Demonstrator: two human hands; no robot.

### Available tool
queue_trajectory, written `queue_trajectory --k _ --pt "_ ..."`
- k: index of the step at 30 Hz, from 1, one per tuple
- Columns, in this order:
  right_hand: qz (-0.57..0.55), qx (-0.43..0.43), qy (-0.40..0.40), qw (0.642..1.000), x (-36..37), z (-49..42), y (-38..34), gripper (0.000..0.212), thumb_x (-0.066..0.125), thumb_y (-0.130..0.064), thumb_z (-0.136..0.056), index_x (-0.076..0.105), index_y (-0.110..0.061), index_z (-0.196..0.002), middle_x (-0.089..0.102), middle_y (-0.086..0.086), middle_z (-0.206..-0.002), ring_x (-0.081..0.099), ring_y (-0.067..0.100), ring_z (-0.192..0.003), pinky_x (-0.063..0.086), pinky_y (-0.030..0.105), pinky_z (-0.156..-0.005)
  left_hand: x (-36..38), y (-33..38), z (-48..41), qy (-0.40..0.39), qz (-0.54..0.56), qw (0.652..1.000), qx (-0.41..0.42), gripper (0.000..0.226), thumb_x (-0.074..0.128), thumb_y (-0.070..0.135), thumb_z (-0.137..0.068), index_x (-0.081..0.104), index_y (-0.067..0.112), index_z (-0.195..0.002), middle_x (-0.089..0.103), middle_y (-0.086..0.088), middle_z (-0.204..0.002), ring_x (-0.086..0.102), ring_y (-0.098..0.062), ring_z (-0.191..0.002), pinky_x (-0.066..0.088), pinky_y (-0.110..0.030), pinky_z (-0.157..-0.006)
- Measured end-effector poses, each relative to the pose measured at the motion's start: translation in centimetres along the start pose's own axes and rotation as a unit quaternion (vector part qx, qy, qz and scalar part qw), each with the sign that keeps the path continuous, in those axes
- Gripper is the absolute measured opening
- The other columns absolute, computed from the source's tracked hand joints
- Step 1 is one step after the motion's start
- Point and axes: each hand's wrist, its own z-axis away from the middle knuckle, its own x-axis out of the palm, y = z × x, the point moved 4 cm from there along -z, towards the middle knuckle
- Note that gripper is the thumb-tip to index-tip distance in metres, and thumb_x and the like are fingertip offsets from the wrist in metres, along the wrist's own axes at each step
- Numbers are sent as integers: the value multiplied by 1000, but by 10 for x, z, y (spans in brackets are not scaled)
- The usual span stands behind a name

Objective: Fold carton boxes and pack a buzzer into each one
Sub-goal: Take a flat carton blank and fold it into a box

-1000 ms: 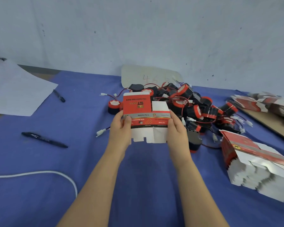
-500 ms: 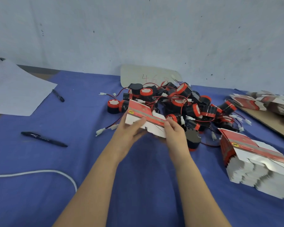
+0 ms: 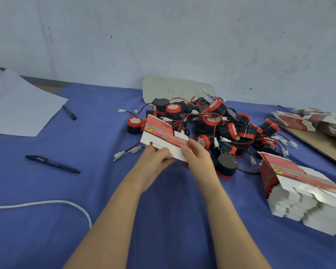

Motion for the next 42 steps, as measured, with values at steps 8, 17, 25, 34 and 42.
queue_trajectory --k 8,17,25,34,42 --pt "139 -47 -117 982 -7 2 -4 78 64 -36 -88 19 -26 -151 6 -11 -159 10 8 -145 21 25 -112 -2 0 3 -36 -32 999 -20 44 48 6 -78 57 18 -120 70 -3 -115 65 -21 -109 55 -30 -85" --pt "177 -34 -142 973 -11 2 2 83 69 -34 -85 19 -33 -151 40 -11 -136 45 9 -120 37 20 -92 -7 1 4 59 20 996 -62 24 49 17 -97 61 17 -118 72 -3 -108 70 -20 -98 58 -34 -77" --pt "187 -83 -84 975 0 4 -5 48 51 -21 -94 44 -22 -142 59 -7 -128 56 8 -111 45 18 -89 2 0 9 47 -134 989 -50 29 64 23 -89 62 26 -119 73 7 -106 69 -11 -98 53 -36 -94" --pt "195 -86 -114 970 -8 5 -5 19 58 -19 -94 56 -32 -107 65 -18 -84 60 -1 -54 51 14 -59 0 -1 11 -9 -150 988 -41 35 61 21 -70 68 27 -104 74 3 -104 69 -16 -100 54 -41 -93" --pt "312 -88 -70 943 7 11 -6 18 39 -13 -99 54 -9 -109 60 5 -81 56 28 -74 48 45 -68 4 -2 3 34 -214 975 44 93 70 31 -84 -3 56 -136 45 21 -133 65 8 -95 46 -2 -69"
